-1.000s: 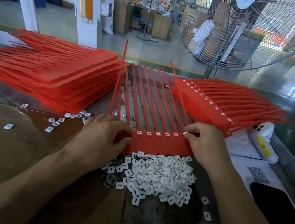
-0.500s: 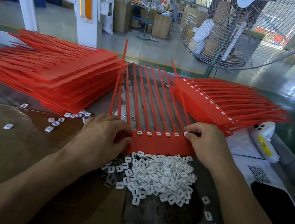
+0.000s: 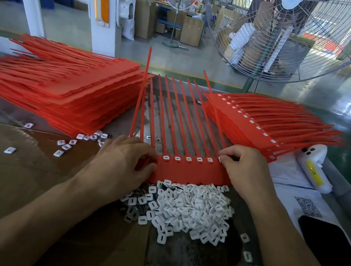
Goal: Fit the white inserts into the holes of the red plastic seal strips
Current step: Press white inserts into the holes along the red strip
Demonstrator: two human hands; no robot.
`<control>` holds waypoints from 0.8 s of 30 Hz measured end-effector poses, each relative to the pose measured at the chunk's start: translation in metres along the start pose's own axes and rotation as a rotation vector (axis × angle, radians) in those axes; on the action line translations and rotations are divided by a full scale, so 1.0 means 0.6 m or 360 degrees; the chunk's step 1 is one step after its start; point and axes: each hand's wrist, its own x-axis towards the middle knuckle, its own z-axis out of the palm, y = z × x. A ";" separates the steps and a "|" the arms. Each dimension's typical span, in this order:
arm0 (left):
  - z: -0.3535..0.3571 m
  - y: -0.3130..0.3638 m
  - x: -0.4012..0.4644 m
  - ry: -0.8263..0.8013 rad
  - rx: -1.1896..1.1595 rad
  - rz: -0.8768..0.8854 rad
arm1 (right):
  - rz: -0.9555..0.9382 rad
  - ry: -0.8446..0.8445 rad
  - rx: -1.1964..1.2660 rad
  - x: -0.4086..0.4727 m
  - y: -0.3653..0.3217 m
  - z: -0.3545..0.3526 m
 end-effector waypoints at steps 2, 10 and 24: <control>0.000 0.000 0.001 -0.0011 -0.0001 -0.0001 | 0.0023 -0.0005 0.0041 0.002 0.000 0.000; 0.000 0.000 0.001 0.0000 0.0004 -0.0002 | 0.0066 0.0013 -0.0058 0.002 -0.001 0.001; 0.000 0.001 -0.001 -0.0001 0.0008 0.0004 | 0.0064 -0.0017 -0.0064 -0.008 -0.010 -0.001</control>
